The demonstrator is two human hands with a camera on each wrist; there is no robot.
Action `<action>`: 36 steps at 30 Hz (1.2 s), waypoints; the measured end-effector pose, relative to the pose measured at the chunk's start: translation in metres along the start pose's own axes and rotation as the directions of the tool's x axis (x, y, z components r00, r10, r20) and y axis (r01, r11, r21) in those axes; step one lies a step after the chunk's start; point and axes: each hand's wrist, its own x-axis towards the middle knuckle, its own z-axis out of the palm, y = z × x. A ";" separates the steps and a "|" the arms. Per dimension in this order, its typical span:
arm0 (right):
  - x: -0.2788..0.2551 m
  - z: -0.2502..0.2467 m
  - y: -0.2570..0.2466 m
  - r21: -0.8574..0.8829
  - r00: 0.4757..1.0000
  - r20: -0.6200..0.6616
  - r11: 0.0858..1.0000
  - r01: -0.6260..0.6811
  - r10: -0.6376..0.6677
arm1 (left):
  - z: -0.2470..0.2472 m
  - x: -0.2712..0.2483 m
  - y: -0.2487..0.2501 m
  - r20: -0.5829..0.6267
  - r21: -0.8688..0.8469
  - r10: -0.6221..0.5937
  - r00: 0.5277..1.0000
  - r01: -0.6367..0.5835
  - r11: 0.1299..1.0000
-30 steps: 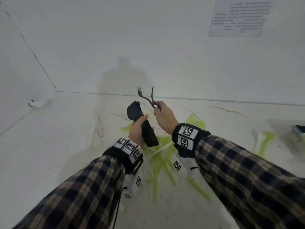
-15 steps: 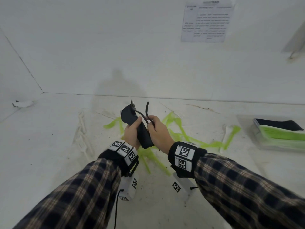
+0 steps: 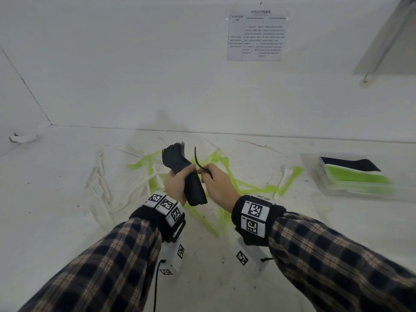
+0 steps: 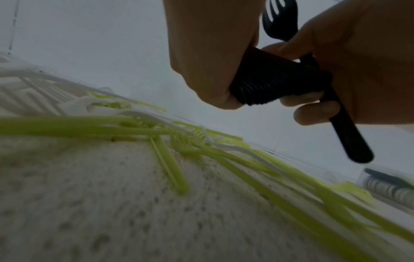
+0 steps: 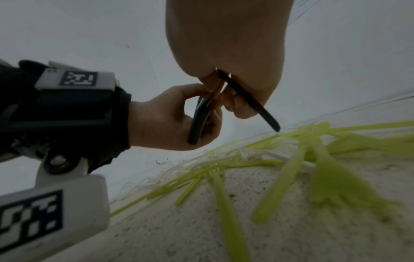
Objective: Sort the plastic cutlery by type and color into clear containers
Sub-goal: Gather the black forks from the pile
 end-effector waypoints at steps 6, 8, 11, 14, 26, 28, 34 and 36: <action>0.007 -0.010 -0.007 -0.087 1.000 0.008 0.996 -0.023 0.023 | 0.010 -0.015 -0.009 0.019 -0.013 -0.039 0.999 0.039 0.999; 0.007 -0.011 -0.009 -0.121 1.000 -0.002 0.993 -0.010 0.010 | 0.013 -0.019 -0.010 0.064 -0.024 -0.041 0.997 0.042 0.999; 0.007 -0.011 -0.007 -0.115 1.000 -0.014 0.993 -0.008 0.007 | 0.017 -0.021 -0.013 0.116 -0.015 -0.050 0.992 0.052 0.999; 0.008 -0.011 -0.003 -0.107 0.999 -0.010 0.994 -0.039 0.038 | 0.019 -0.023 -0.013 0.122 0.008 -0.069 0.990 0.068 0.998; -0.002 -0.020 -0.003 -0.173 0.996 -0.087 0.984 -0.045 0.030 | 0.025 -0.022 -0.011 0.121 0.006 -0.084 0.989 0.084 0.996; -0.003 -0.023 -0.006 -0.184 0.997 -0.071 0.982 -0.053 0.041 | 0.028 -0.022 -0.010 0.128 0.041 -0.075 0.989 0.071 0.997; -0.013 -0.032 -0.008 -0.318 0.999 -0.025 0.948 0.024 -0.033 | 0.036 -0.025 -0.010 0.115 0.158 -0.059 0.992 0.040 0.987; -0.016 -0.037 -0.010 -0.302 0.999 -0.032 0.953 0.025 -0.037 | 0.037 -0.027 -0.010 0.122 0.176 -0.069 0.990 0.046 0.983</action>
